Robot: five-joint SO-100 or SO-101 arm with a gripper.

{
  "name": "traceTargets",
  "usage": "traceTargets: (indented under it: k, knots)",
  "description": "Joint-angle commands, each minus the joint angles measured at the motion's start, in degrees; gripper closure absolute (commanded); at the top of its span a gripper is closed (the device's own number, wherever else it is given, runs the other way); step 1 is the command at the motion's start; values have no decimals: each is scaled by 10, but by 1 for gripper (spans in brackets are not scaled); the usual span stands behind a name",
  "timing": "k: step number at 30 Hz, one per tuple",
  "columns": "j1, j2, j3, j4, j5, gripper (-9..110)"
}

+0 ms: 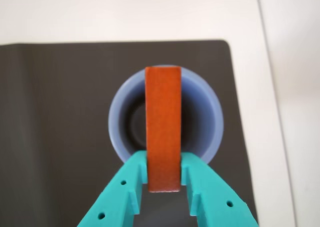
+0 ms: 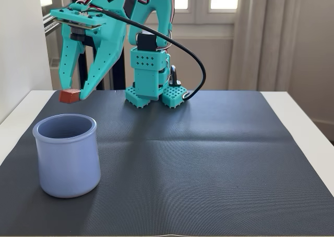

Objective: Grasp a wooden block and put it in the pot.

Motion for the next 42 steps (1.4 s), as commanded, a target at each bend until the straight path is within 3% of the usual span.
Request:
traceTargets:
  k: [1, 8, 14, 18, 22, 28, 42]
  knots:
    - [6, 18, -23, 1, -4, 99]
    - [10, 18, 6, -1, -2, 85]
    - [5, 19, 8, 0, -5, 100]
    - [-11, 25, 8, -1, -23, 101]
    - [-35, 28, 6, -4, -100, 101]
    - [-75, 125, 58, -4, -315, 101]
    - [-124, 467, 350, -4, -655, 101]
